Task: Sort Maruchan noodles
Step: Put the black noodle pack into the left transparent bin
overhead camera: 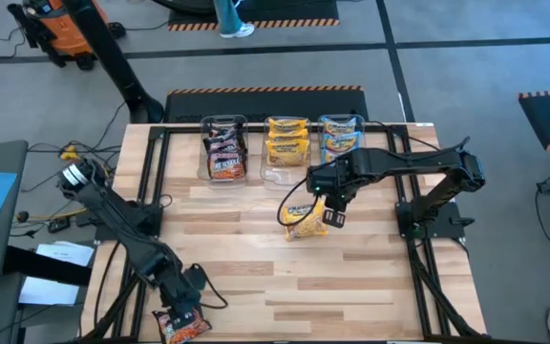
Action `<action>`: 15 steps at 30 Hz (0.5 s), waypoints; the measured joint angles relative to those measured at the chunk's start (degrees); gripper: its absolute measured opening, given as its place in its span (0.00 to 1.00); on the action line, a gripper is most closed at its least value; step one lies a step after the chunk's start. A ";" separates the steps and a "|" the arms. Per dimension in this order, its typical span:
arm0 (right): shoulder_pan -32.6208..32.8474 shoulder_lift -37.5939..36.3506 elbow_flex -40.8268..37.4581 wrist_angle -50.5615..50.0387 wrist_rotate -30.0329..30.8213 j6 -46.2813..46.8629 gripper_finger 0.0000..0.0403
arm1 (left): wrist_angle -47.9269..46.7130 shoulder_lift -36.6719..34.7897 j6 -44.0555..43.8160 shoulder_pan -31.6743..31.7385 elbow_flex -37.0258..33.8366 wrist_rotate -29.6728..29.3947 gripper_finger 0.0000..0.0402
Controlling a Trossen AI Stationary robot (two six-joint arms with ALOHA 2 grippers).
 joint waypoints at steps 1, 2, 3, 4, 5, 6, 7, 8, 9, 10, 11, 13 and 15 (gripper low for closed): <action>0.00 0.00 0.00 0.00 0.00 0.00 0.23 | 0.20 0.86 0.00 -0.28 0.01 0.01 0.39; 0.00 0.00 0.00 0.02 0.00 0.00 0.23 | 0.06 1.59 -0.05 -0.56 -0.01 0.01 0.39; 0.00 0.00 0.00 -0.01 0.00 0.00 0.23 | -0.20 2.35 -0.16 -0.78 -0.01 0.00 0.39; 0.00 0.00 -0.02 0.02 0.00 0.00 0.23 | -0.50 3.10 -0.65 -0.92 0.00 -0.01 0.39; 0.00 0.00 -0.02 0.02 0.00 0.00 0.23 | -0.86 3.83 -1.18 -1.19 0.00 0.01 0.39; 0.00 0.00 -0.02 0.00 0.00 0.00 0.23 | -1.04 4.42 -1.47 -1.45 -0.01 0.01 0.39; 0.00 0.00 -0.02 -0.01 0.00 0.00 0.23 | -0.74 4.92 -1.57 -1.67 -0.01 0.18 0.39; 0.00 0.00 -0.02 0.00 0.00 0.00 0.23 | -0.02 5.50 -1.57 -1.74 -0.01 0.61 0.39; 0.00 0.00 -0.02 0.02 0.00 0.00 0.23 | 0.56 6.05 -1.54 -1.82 -0.01 1.07 0.39; 0.00 0.02 -0.02 0.02 0.00 0.00 0.23 | 0.58 6.60 -1.51 -1.98 -0.01 1.42 0.39; 0.00 0.00 -0.02 -0.01 -0.02 0.00 0.23 | 0.31 6.99 -1.53 -2.14 -0.01 1.39 0.39; 0.00 0.02 -0.02 0.02 -0.02 0.00 0.23 | 0.48 7.82 -1.53 -2.29 -0.01 1.28 0.39; 0.00 0.02 -0.02 -0.01 -0.02 0.00 0.23 | 0.37 8.42 -1.51 -2.58 -0.01 0.94 0.39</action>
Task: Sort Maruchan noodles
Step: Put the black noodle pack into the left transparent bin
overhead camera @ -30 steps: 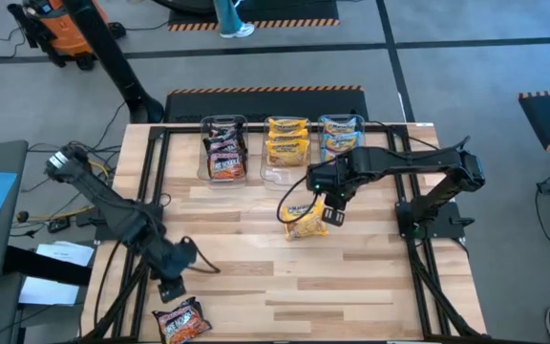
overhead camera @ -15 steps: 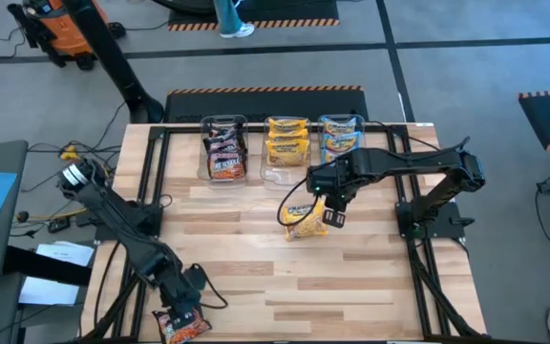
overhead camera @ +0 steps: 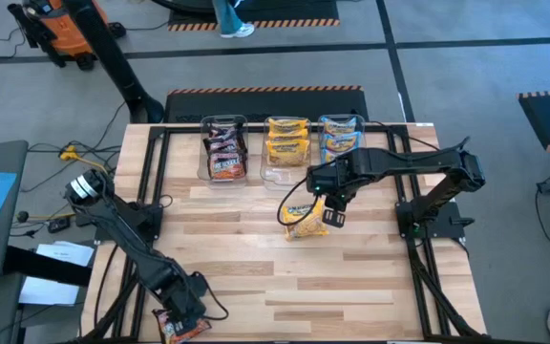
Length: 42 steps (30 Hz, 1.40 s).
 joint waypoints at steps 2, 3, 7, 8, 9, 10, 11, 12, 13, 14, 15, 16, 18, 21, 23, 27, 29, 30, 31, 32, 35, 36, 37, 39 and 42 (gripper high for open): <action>0.00 0.00 0.00 0.00 0.00 0.00 0.23 | 0.10 0.08 -0.01 -0.06 0.00 -0.31 0.39; 0.00 0.00 0.00 0.02 0.00 0.00 0.23 | 0.08 0.15 -0.04 -0.06 0.00 -0.50 0.39; 0.00 0.00 0.00 0.09 0.00 0.00 0.23 | 0.05 0.25 -1.34 -0.06 0.00 -1.49 0.37; 0.00 0.00 0.00 0.09 0.00 0.00 0.23 | 0.02 0.25 -1.95 -0.06 0.00 -2.36 0.35; 0.00 0.00 0.00 0.09 0.00 0.00 0.23 | 0.02 0.25 -2.39 -0.06 0.00 -3.21 0.33; 0.00 0.00 0.00 0.09 0.00 0.00 0.23 | 0.02 0.25 -2.65 -0.06 0.00 -4.05 0.31; 0.00 0.00 0.00 0.09 0.00 0.00 0.23 | 0.00 0.25 -2.69 -0.06 0.00 -4.67 0.29; 0.00 0.00 0.00 0.09 0.00 0.00 0.23 | -0.04 0.25 -2.66 -0.06 0.00 -5.13 0.26; 0.00 0.00 0.00 0.09 0.00 0.00 0.23 | -0.04 0.25 -2.57 -0.06 0.00 -5.58 0.23; 0.00 0.00 0.00 0.09 0.00 0.00 0.23 | -0.06 0.25 -2.46 -0.04 0.00 -5.91 0.21; 0.00 0.00 0.00 0.09 0.00 0.00 0.23 | -0.13 0.25 -2.23 -0.04 0.00 -6.03 0.18; 0.00 0.00 0.00 0.09 0.00 0.00 0.23 | -0.18 0.29 -1.95 -0.04 0.00 -6.06 0.15; 0.00 0.00 0.00 0.11 0.00 0.00 0.23 | -0.16 0.85 -1.62 0.01 0.00 -5.93 0.09; 0.00 0.00 0.00 0.11 0.02 0.00 0.23 | -0.14 2.42 -1.15 0.01 0.00 -5.89 0.02; 0.00 0.00 0.00 0.23 0.02 0.00 0.23 | -0.05 3.48 0.27 0.09 0.00 -5.92 0.01; -0.04 0.00 0.00 0.47 0.02 0.00 0.23 | 0.02 4.42 3.05 1.59 0.09 -4.84 0.00; -0.04 0.00 0.00 0.63 0.02 0.00 0.23 | 0.01 4.44 4.18 2.96 0.09 -4.79 0.00; -0.04 0.00 0.00 0.64 0.02 0.00 0.23 | -0.10 4.29 4.78 3.74 0.07 -4.94 0.00; -0.04 0.00 0.00 0.72 0.02 0.00 0.23 | -0.28 4.03 5.62 4.52 0.07 -5.51 0.00; -0.04 0.00 0.00 0.87 0.02 0.00 0.23 | -0.44 3.88 6.52 5.38 0.07 -5.94 0.00; -0.04 0.00 0.00 1.40 0.04 0.00 0.23 | -0.54 3.85 9.38 7.57 0.04 -5.98 0.00; -0.04 0.00 0.00 1.40 0.04 0.00 0.23 | -0.54 3.85 10.43 8.28 0.04 -5.94 0.00; -0.04 0.00 0.00 1.38 0.04 0.00 0.23 | -0.62 3.85 11.50 8.97 0.04 -5.89 0.00; -0.04 0.00 0.00 1.39 0.04 0.02 0.23 | -1.28 3.85 13.59 10.51 0.04 -5.91 0.00; -0.04 0.00 0.00 1.40 0.07 0.02 0.23 | -3.39 3.85 17.05 13.21 0.04 -6.47 0.00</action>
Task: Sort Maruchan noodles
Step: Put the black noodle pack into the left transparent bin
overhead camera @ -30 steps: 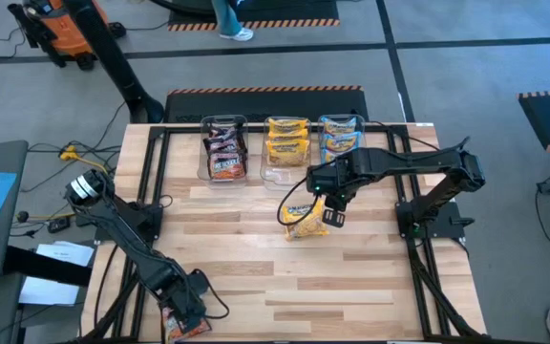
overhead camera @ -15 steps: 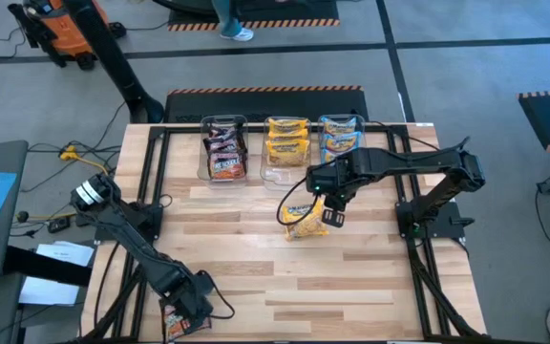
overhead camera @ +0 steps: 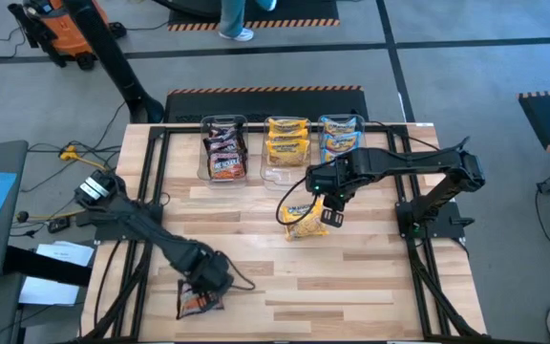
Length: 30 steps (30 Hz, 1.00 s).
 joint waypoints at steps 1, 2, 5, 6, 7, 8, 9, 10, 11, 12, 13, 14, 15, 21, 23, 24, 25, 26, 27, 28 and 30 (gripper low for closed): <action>0.00 0.00 0.00 -0.01 0.00 0.00 0.23 | -0.75 0.00 1.30 1.00 0.00 -0.16 0.00; 0.00 0.00 0.00 -0.01 0.00 0.00 0.23 | -1.36 0.00 2.66 2.03 -0.02 -0.41 0.00; -0.04 0.00 0.00 0.00 0.02 -0.02 0.23 | -2.52 -0.21 6.69 5.13 -0.07 -0.70 0.00; -0.07 0.00 0.00 0.00 0.02 -0.02 0.23 | -2.53 -0.29 8.01 6.20 -0.07 -0.77 0.00; -0.09 0.00 0.00 0.00 0.02 -0.02 0.23 | -2.55 -0.31 9.26 7.25 -0.07 -0.71 0.00; -0.13 0.00 0.00 0.00 0.02 -0.02 0.23 | -2.83 -0.31 10.62 8.26 -0.07 -0.67 0.00; -0.15 0.00 0.00 0.00 0.02 -0.02 0.23 | -3.12 -0.31 11.93 9.15 -0.07 -0.45 0.00; -0.15 0.00 0.00 0.00 0.04 -0.03 0.23 | -3.22 -0.31 13.01 10.02 -0.07 0.02 0.00; -0.15 0.00 0.00 0.00 0.05 -0.04 0.23 | -3.19 -0.31 14.00 10.81 -0.07 0.44 0.00; -0.15 0.00 0.00 0.00 0.07 -0.04 0.23 | -3.18 -0.31 14.92 11.46 -0.07 0.82 0.00; -0.15 0.00 0.00 0.00 0.07 -0.04 0.23 | -3.21 -0.31 15.78 12.05 -0.07 1.12 0.00; -0.15 0.00 0.00 0.00 0.09 -0.07 0.23 | -3.24 -0.44 16.55 12.57 -0.07 1.30 0.00; -0.15 0.00 0.00 0.00 0.09 -0.07 0.23 | -3.34 -0.68 17.36 13.01 -0.07 1.34 0.00; -0.15 0.00 0.00 0.05 0.13 -0.09 0.23 | -5.76 -3.61 20.48 16.24 1.36 0.26 0.00; -0.15 0.00 0.00 0.12 0.13 -0.09 0.23 | -8.04 -4.59 21.36 17.36 2.01 -0.44 0.00; -0.15 0.00 0.00 0.17 0.13 -0.11 0.23 | -9.41 -4.88 21.99 17.89 2.32 -1.15 0.00; -0.15 0.00 0.00 0.17 0.13 -0.22 0.23 | -10.26 -5.13 22.61 18.36 2.66 -1.75 0.00; -0.15 0.00 0.00 0.20 0.13 -0.26 0.23 | -10.87 -5.45 23.25 18.74 3.01 -2.36 0.00; -0.15 0.00 0.00 0.19 0.14 -0.28 0.23 | -11.54 -5.79 23.79 19.28 3.25 -2.83 0.00; -0.15 0.00 0.00 0.20 0.16 -0.27 0.23 | -12.09 -6.15 24.36 19.80 3.37 -3.17 0.00; -0.15 0.00 0.00 0.20 0.24 -0.93 0.23 | -12.52 -6.65 25.16 20.81 3.38 -4.01 0.00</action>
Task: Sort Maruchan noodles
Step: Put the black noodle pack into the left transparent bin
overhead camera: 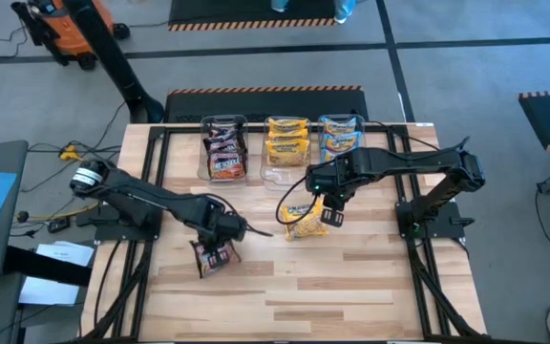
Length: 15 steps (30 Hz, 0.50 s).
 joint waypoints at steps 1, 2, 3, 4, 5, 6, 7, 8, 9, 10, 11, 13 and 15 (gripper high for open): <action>0.00 0.00 0.00 0.00 0.02 -0.26 0.23 | 0.05 -0.30 0.44 0.59 -0.01 -0.47 0.00; 0.00 0.00 0.00 0.00 0.02 -0.39 0.23 | 0.05 -0.64 0.87 1.19 -0.01 -1.06 0.00; 0.00 0.00 0.00 0.00 0.02 -0.46 0.23 | -0.04 -0.95 1.33 1.78 0.01 -1.43 0.00; 0.00 0.00 0.00 0.00 0.07 -0.50 0.23 | -0.19 -1.18 1.75 2.39 0.01 -1.65 0.00; 0.00 0.00 0.00 0.00 0.23 -0.58 0.23 | -0.30 -1.25 2.22 2.96 0.01 -1.92 0.00; 0.00 0.00 0.00 0.00 0.45 -0.60 0.23 | -0.41 -1.26 2.74 3.54 0.01 -2.12 0.00; 0.00 0.00 0.00 0.00 0.79 -0.62 0.23 | -0.70 -1.26 3.37 4.03 0.01 -2.33 0.00; 0.00 0.00 0.00 0.00 1.29 -0.62 0.23 | -1.20 -1.26 4.21 4.49 0.01 -2.47 0.00; 0.00 0.00 0.00 0.00 1.57 -0.64 0.23 | -1.73 -1.26 5.05 4.94 0.01 -2.52 0.00; -0.02 0.00 0.00 0.00 1.57 -0.64 0.23 | -1.88 -1.26 5.91 5.33 0.01 -2.65 0.00; -0.21 0.00 0.00 0.00 1.60 -0.65 0.23 | -1.80 -1.26 6.71 5.76 0.01 -2.77 0.00; -0.42 0.00 0.00 0.00 1.60 -0.65 0.23 | -1.79 -1.26 7.83 6.77 0.01 -2.87 0.00; -0.85 0.00 0.00 0.02 1.62 -0.66 0.23 | -1.79 -1.26 8.96 7.92 0.01 -2.64 0.00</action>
